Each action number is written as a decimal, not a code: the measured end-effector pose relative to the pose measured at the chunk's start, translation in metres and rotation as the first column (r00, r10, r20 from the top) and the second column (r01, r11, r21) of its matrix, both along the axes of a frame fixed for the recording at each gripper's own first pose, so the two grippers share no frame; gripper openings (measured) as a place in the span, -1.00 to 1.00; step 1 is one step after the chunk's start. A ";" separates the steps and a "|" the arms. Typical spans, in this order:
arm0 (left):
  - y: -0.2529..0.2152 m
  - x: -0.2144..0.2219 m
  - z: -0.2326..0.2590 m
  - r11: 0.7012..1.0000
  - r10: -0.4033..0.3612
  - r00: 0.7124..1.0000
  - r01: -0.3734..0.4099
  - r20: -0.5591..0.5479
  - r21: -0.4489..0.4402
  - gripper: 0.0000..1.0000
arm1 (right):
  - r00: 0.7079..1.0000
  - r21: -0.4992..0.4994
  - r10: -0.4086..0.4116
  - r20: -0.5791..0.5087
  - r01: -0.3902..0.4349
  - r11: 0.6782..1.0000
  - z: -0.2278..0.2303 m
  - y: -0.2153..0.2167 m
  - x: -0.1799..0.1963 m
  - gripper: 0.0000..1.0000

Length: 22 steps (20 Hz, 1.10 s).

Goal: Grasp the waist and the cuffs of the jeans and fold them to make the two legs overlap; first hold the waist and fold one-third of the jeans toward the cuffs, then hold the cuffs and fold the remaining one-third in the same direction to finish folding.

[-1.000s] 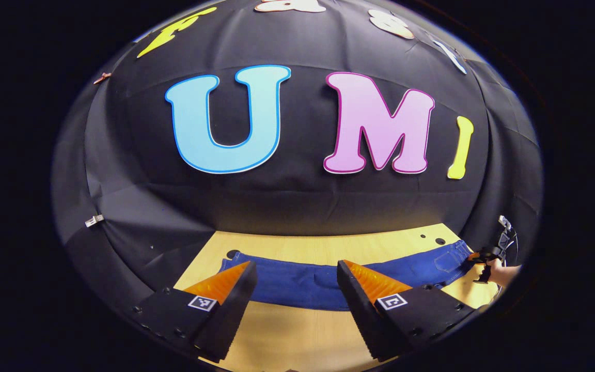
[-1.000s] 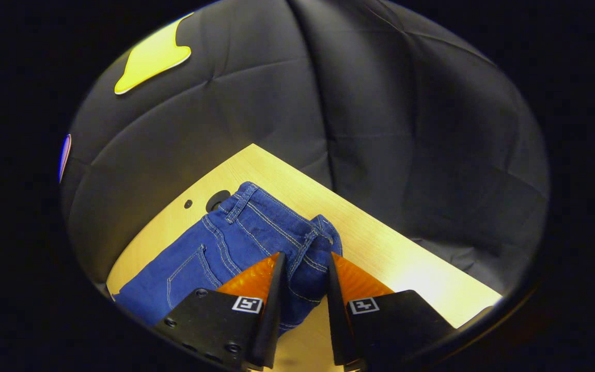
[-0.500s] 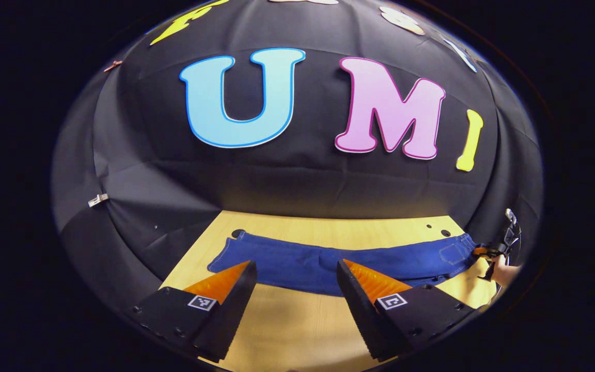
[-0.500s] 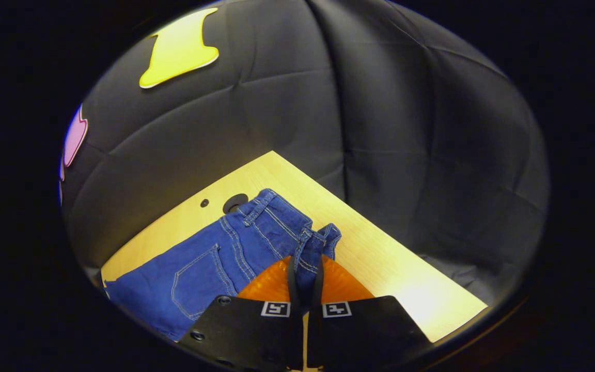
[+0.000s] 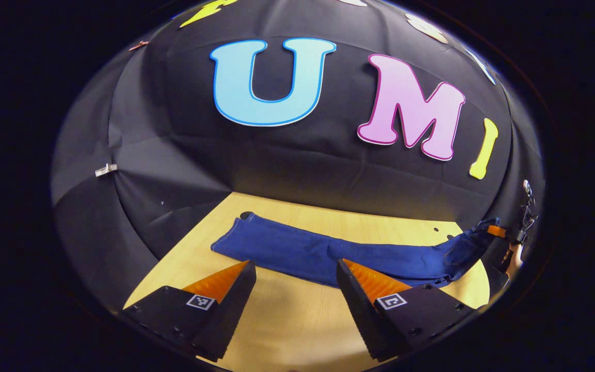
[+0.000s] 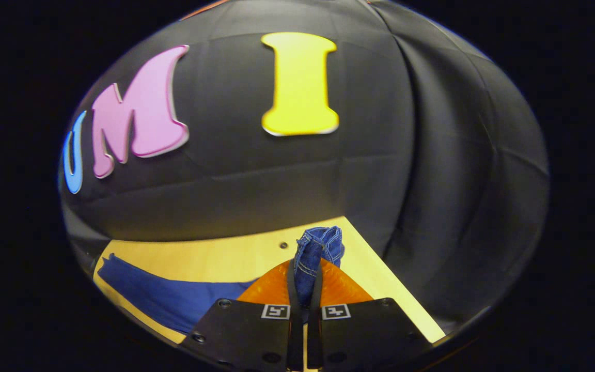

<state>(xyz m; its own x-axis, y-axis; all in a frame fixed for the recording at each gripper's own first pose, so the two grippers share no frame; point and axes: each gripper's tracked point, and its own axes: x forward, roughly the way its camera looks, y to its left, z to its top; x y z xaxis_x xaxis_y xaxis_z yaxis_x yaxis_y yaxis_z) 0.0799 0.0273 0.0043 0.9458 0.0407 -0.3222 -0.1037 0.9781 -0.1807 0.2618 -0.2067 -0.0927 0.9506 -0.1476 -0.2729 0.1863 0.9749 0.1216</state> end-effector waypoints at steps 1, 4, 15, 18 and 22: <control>0.003 -0.002 -0.005 1.000 0.008 1.000 -0.008 -0.002 -0.010 0.95 | 0.999 -0.023 0.044 0.019 -0.043 0.999 0.016 0.009 -0.005 -0.85; 0.013 -0.007 -0.021 0.999 0.036 0.999 -0.037 -0.019 -0.033 0.95 | 0.985 -0.041 0.165 0.060 -0.162 0.986 0.057 0.028 -0.027 -0.85; 0.122 0.066 -0.078 0.973 0.206 0.978 -0.203 0.021 -0.109 0.97 | 0.889 -0.099 0.457 -0.028 -0.458 0.884 0.084 0.011 -0.053 -0.85; 0.158 0.106 -0.095 0.972 0.215 0.976 -0.214 0.010 -0.098 0.96 | 0.861 -0.136 0.501 -0.085 -0.508 0.851 0.088 0.013 -0.052 -0.85; 0.192 0.169 -0.117 0.984 0.171 0.985 -0.171 -0.002 -0.051 0.96 | 0.844 -0.192 0.523 -0.118 -0.537 0.822 0.078 0.015 -0.053 -0.83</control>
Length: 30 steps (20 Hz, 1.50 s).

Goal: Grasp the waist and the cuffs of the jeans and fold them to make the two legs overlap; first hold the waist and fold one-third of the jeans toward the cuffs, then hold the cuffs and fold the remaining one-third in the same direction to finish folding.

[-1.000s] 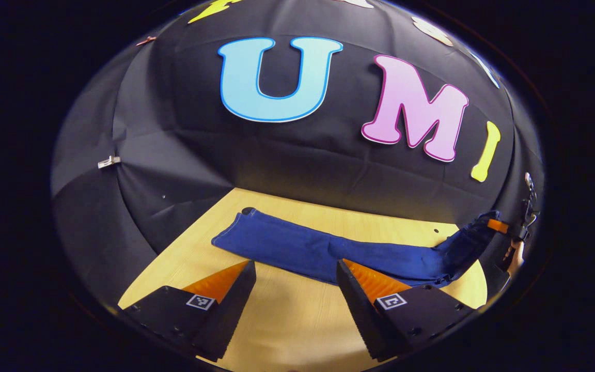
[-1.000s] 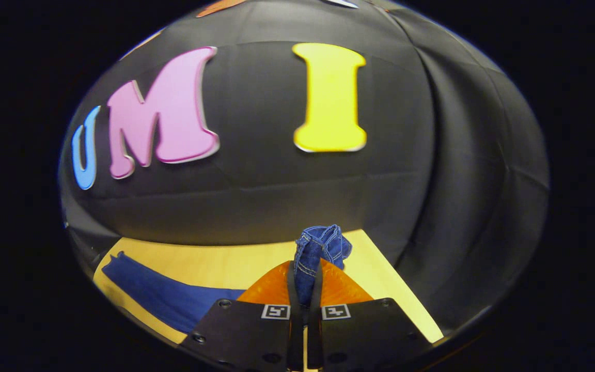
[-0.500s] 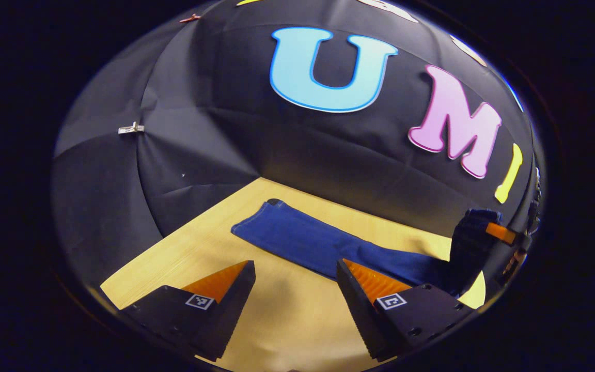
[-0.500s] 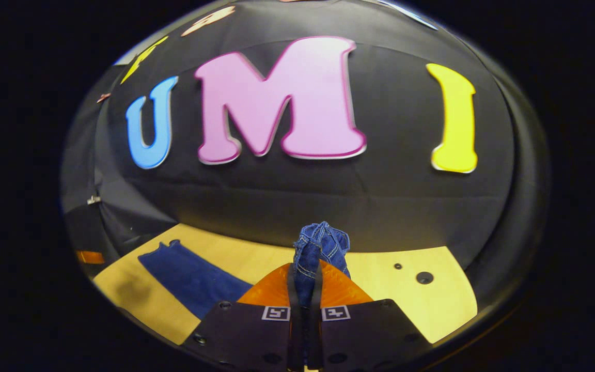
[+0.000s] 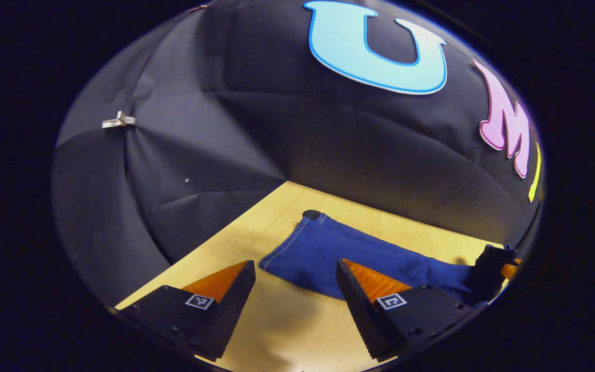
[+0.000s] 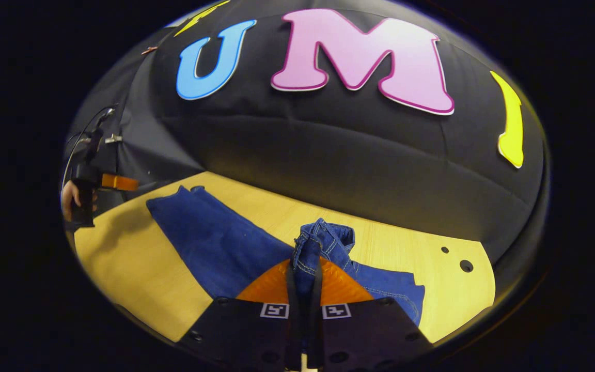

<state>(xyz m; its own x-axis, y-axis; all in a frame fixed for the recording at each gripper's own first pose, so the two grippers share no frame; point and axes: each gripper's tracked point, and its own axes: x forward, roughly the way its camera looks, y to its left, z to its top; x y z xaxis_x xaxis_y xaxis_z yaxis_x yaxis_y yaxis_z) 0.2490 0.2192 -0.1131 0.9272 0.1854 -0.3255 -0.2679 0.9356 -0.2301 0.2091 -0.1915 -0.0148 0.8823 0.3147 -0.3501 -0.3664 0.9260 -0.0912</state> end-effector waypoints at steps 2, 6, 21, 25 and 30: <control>0.009 0.030 -0.004 0.999 -0.039 0.999 0.040 -0.004 0.030 0.96 | 0.998 0.035 0.049 -0.035 -0.047 0.998 -0.009 0.019 -0.011 -0.66; 0.023 0.070 -0.037 0.995 -0.084 0.993 0.088 -0.088 0.046 0.96 | 0.996 0.065 0.088 -0.033 -0.086 0.994 -0.015 0.047 -0.044 0.54; -0.001 0.088 -0.088 0.943 -0.298 0.910 0.328 -0.288 0.063 0.00 | 0.961 0.134 -0.088 -0.261 0.126 0.983 -0.068 -0.032 -0.106 0.66; -0.012 0.084 -0.084 0.925 -0.346 0.891 0.376 -0.295 0.049 -0.65 | 0.968 0.135 -0.094 -0.233 0.127 0.983 -0.062 -0.034 -0.105 0.66; -0.015 0.087 -0.083 0.931 -0.360 0.892 0.363 -0.272 -0.041 -0.87 | 0.964 0.160 -0.120 -0.236 0.160 0.974 -0.053 -0.041 -0.097 0.65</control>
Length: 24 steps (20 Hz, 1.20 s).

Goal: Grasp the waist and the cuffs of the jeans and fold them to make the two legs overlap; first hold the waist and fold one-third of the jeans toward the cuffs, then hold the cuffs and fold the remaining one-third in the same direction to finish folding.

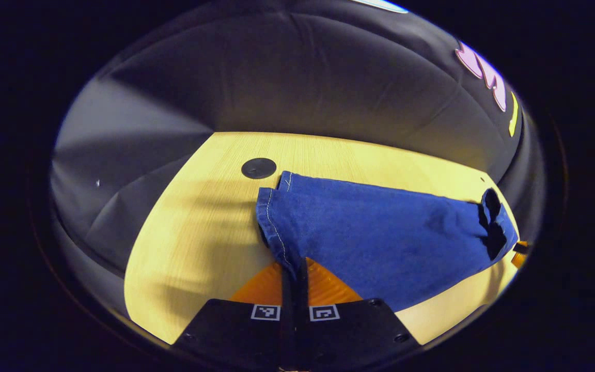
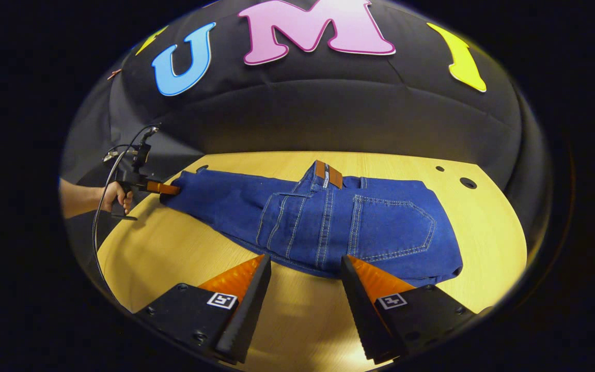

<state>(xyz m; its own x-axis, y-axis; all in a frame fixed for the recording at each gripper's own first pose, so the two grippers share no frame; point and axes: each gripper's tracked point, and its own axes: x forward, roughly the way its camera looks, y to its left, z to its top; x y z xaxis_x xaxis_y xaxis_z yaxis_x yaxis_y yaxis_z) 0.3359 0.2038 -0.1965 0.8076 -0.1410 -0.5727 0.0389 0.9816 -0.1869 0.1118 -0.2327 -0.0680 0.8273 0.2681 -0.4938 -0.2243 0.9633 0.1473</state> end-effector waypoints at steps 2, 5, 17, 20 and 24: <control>0.001 0.001 0.008 0.997 0.066 0.998 -0.065 0.014 -0.042 -0.87 | 0.999 0.001 -0.027 0.022 0.027 1.000 0.013 -0.012 0.005 0.65; -0.001 0.000 0.032 0.993 0.093 0.992 -0.086 0.089 -0.083 -0.89 | 0.997 -0.035 -0.066 0.046 0.068 0.997 0.027 -0.043 0.010 0.65; -0.006 -0.039 0.139 0.994 0.062 0.979 -0.043 0.194 -0.101 -0.89 | 0.975 -0.110 -0.216 0.056 0.221 0.969 0.074 -0.149 -0.009 0.66; -0.046 -0.065 0.189 0.996 0.012 0.974 0.007 0.225 -0.083 -0.88 | 0.960 -0.115 -0.269 0.075 0.276 0.954 0.092 -0.180 -0.022 0.66; -0.158 -0.065 0.223 0.993 -0.099 0.966 0.111 0.240 -0.038 -0.89 | 0.931 -0.076 -0.356 0.080 0.362 0.929 0.110 -0.217 -0.045 0.65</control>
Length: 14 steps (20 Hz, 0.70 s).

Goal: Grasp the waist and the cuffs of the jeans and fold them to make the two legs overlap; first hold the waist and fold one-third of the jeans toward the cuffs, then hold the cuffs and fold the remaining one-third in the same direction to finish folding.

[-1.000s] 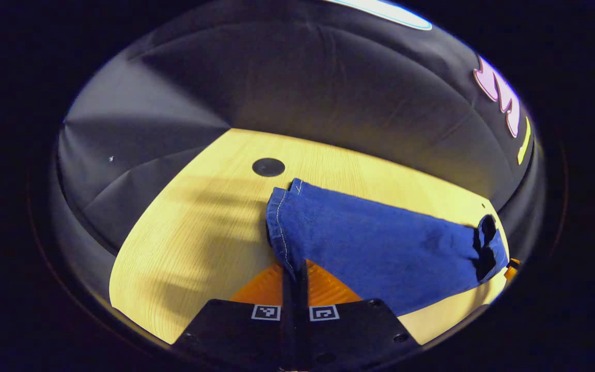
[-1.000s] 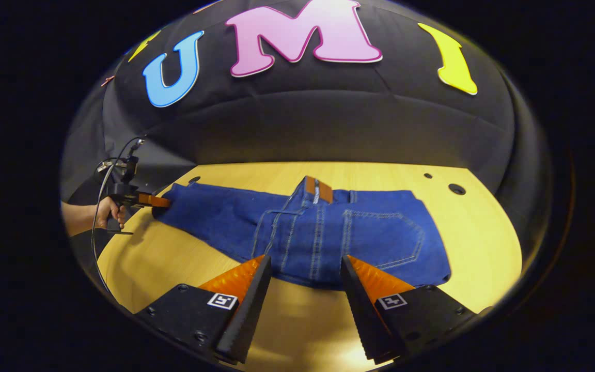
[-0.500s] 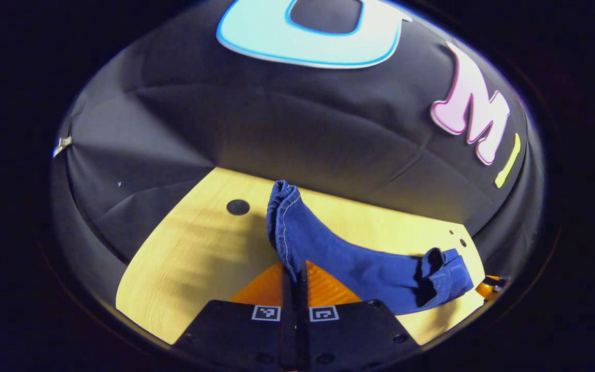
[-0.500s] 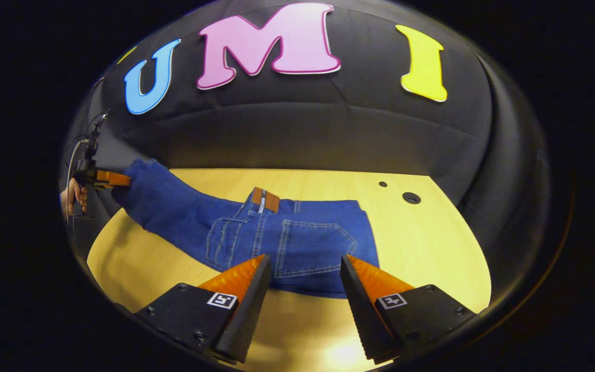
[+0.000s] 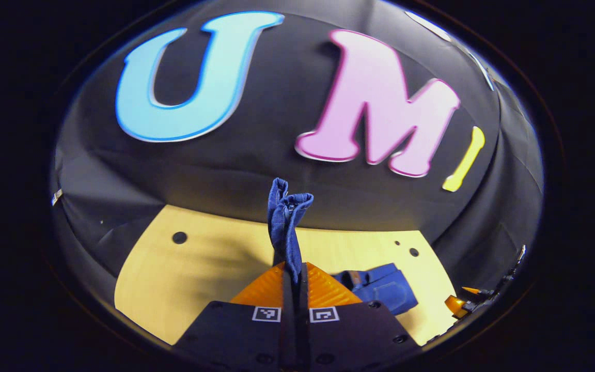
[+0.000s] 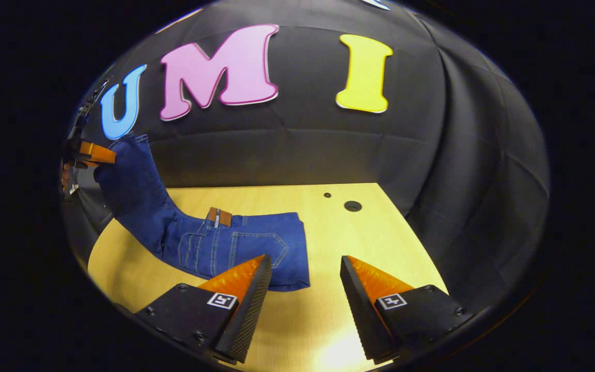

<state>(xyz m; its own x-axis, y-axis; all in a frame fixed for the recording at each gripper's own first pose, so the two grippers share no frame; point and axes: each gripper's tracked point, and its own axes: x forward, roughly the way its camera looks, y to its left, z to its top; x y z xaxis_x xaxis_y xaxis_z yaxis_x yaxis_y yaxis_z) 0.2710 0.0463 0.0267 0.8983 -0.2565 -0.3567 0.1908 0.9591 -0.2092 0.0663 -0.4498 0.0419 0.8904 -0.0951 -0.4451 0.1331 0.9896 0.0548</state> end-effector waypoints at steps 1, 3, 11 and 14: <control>-0.025 -0.002 0.002 0.999 -0.031 0.999 0.032 -0.003 0.005 -0.88 | 1.000 0.003 -0.021 0.004 0.021 1.000 0.004 -0.009 -0.006 0.66; -0.081 -0.002 0.001 0.995 -0.103 0.995 0.103 -0.014 -0.005 -0.89 | 0.998 -0.001 -0.062 0.011 0.062 0.998 0.009 -0.028 -0.021 0.66; -0.238 0.004 -0.086 0.956 -0.287 0.944 0.293 -0.161 0.010 -0.89 | 0.979 0.026 -0.203 -0.028 0.204 0.979 0.001 -0.083 -0.078 0.66; -0.268 0.008 -0.127 0.957 -0.276 0.934 0.290 -0.228 0.026 -0.88 | 0.975 0.034 -0.217 -0.054 0.219 0.975 -0.007 -0.088 -0.094 0.66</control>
<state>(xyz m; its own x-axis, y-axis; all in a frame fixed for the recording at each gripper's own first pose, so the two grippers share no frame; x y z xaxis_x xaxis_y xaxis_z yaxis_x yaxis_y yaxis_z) 0.2791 -0.2214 -0.1007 0.6895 -0.4614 -0.5584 0.4119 0.8839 -0.2217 -0.0276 -0.5383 0.0347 0.8268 -0.2657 -0.4957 0.3489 0.9336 0.0814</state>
